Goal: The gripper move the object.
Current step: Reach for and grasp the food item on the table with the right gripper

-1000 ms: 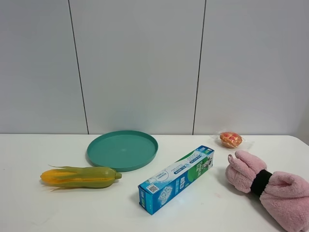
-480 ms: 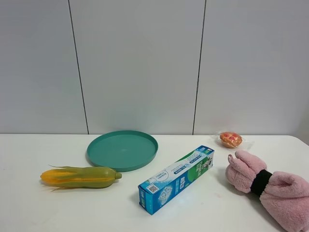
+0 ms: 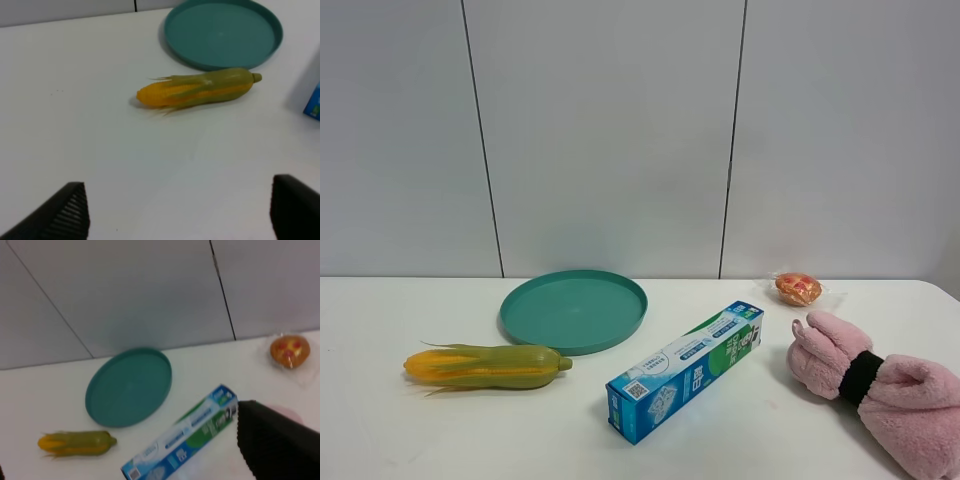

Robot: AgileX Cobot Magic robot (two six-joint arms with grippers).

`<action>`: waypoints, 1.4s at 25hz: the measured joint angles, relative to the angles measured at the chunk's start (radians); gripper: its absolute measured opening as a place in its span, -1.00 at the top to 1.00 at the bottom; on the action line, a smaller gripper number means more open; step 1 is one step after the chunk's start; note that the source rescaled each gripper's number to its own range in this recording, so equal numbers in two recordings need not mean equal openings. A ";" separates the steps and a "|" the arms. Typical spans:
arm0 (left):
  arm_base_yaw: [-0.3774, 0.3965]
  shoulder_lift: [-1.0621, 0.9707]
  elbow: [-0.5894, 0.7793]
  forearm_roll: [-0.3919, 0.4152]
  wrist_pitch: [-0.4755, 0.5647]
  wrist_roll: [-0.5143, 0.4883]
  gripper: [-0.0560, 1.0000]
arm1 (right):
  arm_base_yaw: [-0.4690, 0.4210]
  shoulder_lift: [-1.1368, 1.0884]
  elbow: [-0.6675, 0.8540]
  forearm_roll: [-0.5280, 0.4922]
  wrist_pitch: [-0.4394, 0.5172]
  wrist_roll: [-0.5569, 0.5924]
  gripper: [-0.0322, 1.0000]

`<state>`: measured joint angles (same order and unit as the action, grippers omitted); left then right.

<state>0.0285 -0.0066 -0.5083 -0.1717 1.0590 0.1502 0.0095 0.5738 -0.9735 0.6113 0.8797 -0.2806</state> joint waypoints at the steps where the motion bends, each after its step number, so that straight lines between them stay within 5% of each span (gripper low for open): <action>1: 0.000 0.000 0.000 0.000 0.000 0.000 -1.00 | 0.000 0.089 -0.085 0.008 0.003 -0.002 -0.55; 8: 0.000 0.000 0.000 0.000 0.000 0.000 -1.00 | 0.010 0.689 -0.667 -0.039 0.152 0.019 -0.53; 11: 0.000 0.000 0.000 0.000 0.000 0.000 -1.00 | 0.080 0.909 -0.893 -0.201 0.211 0.108 -0.54; 16: 0.000 0.000 0.000 0.000 0.000 0.000 -1.00 | 0.197 1.219 -1.166 -0.492 0.320 0.281 -0.92; 24: 0.000 0.000 0.000 0.000 0.000 0.000 -1.00 | 0.223 1.523 -1.246 -0.708 0.337 0.554 -0.98; 35: 0.000 0.000 0.000 0.000 0.000 0.000 -1.00 | 0.222 1.648 -1.189 -0.821 0.340 0.580 -0.98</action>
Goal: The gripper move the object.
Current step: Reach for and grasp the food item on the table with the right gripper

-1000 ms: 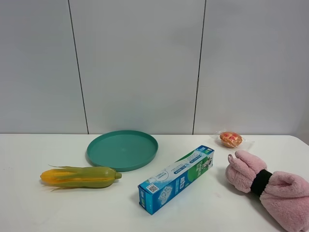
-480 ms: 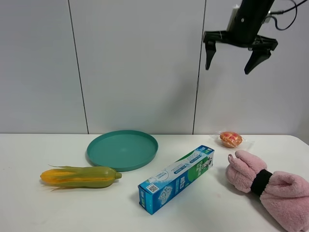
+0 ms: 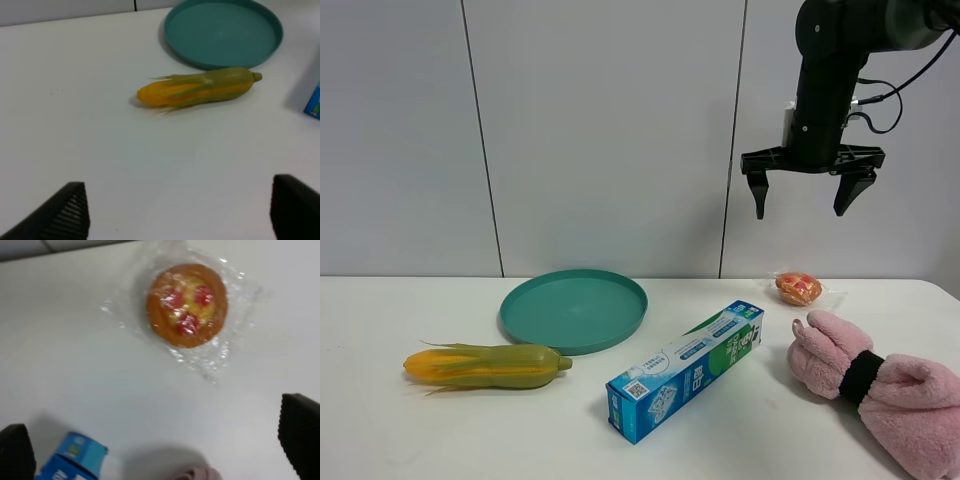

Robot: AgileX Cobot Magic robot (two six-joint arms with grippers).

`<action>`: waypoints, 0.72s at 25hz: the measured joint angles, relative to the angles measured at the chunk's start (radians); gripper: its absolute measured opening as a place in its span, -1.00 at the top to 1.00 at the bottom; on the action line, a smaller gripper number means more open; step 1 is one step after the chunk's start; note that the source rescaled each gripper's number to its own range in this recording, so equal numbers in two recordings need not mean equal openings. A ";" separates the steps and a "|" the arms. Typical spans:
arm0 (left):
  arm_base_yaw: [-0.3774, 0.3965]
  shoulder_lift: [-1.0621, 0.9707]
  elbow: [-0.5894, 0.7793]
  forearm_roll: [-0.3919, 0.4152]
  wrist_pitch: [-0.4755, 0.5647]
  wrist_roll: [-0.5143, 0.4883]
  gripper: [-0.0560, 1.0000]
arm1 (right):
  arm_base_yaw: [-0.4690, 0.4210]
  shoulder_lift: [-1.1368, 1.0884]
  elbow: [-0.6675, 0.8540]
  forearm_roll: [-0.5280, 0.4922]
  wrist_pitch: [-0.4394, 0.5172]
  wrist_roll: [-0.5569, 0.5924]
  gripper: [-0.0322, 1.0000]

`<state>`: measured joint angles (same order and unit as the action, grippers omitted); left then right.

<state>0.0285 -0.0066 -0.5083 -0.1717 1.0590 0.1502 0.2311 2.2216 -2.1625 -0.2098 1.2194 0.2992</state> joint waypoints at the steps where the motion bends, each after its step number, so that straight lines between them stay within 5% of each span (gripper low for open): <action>1: 0.000 0.000 0.000 0.000 0.000 0.000 -1.00 | -0.003 0.001 0.014 -0.005 0.000 0.000 -0.98; 9: 0.000 0.000 0.000 0.000 0.000 0.000 -1.00 | -0.066 0.006 0.188 0.036 -0.163 -0.011 -0.98; 18: 0.000 0.000 0.000 0.000 0.000 0.000 -1.00 | -0.130 0.009 0.374 0.039 -0.528 -0.018 -0.98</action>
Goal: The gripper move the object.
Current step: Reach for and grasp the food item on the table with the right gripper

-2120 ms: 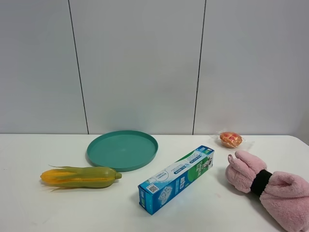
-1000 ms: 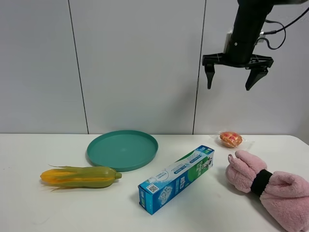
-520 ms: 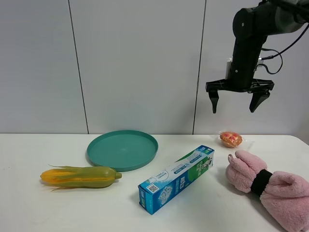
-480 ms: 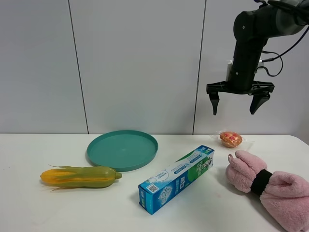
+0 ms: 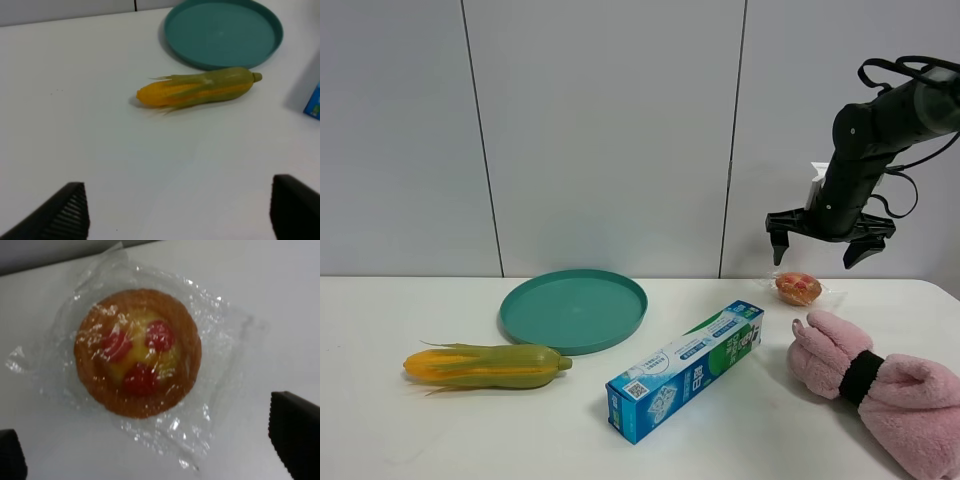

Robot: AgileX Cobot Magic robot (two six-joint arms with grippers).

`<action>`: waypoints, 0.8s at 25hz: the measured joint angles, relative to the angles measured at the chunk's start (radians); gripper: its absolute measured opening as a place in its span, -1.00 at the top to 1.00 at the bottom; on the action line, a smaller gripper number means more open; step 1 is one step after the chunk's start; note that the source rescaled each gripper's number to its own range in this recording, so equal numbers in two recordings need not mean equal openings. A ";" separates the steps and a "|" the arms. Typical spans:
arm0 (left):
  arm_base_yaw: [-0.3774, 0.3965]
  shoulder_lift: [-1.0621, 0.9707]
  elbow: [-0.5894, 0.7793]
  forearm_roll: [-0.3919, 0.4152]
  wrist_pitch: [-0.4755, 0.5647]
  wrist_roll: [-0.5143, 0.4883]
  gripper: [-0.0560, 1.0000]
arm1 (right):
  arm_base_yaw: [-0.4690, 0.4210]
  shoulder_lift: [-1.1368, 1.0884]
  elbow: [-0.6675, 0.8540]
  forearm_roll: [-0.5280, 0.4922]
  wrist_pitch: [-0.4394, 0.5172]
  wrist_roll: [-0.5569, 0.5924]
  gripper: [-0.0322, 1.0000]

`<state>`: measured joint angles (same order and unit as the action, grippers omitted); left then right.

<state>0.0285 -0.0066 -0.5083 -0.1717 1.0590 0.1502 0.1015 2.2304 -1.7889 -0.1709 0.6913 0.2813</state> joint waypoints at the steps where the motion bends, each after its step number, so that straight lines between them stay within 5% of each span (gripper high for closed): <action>1: 0.000 0.000 0.000 0.000 0.000 0.000 -1.00 | -0.005 0.003 0.007 0.000 -0.029 0.001 -0.98; 6: 0.000 0.000 0.000 0.000 0.000 0.000 -1.00 | -0.010 0.050 0.016 -0.017 -0.153 0.033 -0.98; 20: 0.000 0.000 0.000 0.000 0.000 0.000 -1.00 | -0.010 0.153 0.016 -0.157 -0.304 0.248 -1.00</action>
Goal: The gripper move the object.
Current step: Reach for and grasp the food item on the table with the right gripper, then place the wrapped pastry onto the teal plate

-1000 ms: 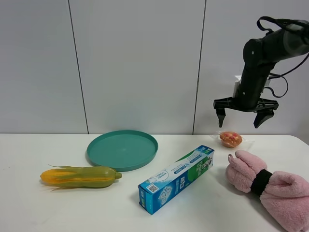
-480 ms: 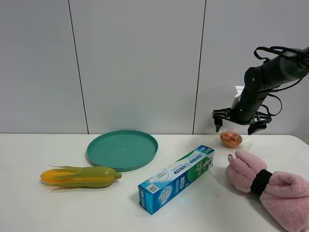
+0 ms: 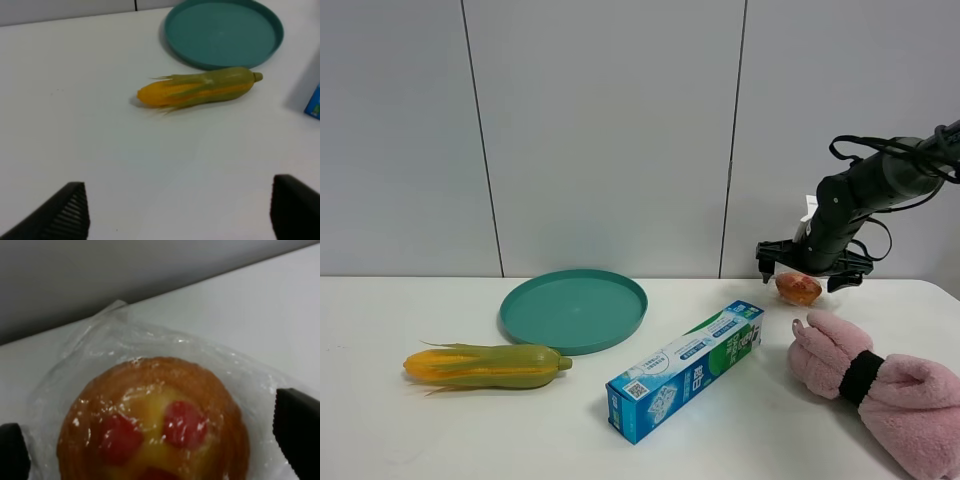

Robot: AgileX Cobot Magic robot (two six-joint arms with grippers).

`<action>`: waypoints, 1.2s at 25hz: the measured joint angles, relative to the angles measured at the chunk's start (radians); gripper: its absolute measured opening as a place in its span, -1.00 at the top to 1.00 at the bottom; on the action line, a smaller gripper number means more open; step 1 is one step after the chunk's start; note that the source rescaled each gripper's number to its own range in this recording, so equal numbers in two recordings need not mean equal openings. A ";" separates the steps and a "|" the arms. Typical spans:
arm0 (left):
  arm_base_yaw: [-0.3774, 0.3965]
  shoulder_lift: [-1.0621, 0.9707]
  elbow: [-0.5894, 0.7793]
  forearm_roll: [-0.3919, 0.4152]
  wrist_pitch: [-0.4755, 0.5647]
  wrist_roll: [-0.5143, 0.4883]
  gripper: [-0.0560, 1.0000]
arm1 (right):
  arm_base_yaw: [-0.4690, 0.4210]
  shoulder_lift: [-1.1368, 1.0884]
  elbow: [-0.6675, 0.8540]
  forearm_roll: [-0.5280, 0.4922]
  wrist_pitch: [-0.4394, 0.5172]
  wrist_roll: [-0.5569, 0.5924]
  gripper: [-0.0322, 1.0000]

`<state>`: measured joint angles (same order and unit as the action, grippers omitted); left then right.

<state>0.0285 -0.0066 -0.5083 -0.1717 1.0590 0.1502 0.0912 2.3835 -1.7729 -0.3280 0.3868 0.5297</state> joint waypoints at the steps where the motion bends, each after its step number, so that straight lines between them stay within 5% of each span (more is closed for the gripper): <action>1: 0.000 0.000 0.000 0.000 0.000 0.000 -1.00 | 0.000 0.006 0.000 -0.001 -0.006 0.002 -1.00; 8: 0.000 0.000 0.000 0.000 0.000 0.000 -1.00 | 0.000 0.030 0.000 -0.003 -0.026 0.004 -0.93; 10: 0.000 0.000 0.000 0.000 0.000 0.000 -1.00 | 0.000 0.030 0.000 -0.003 -0.027 0.004 -0.64; 16: 0.000 0.000 0.000 0.000 0.000 0.000 -1.00 | 0.000 0.032 0.000 -0.003 -0.027 -0.004 0.67; 18: 0.000 0.000 0.000 0.000 0.000 0.000 -1.00 | 0.000 0.032 0.000 -0.003 -0.027 -0.004 0.85; 30: 0.000 0.000 0.000 0.000 0.000 0.000 -1.00 | 0.041 -0.071 0.006 -0.003 0.055 -0.121 0.94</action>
<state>0.0285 -0.0066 -0.5083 -0.1717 1.0590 0.1502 0.1322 2.3128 -1.7672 -0.3311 0.4414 0.4088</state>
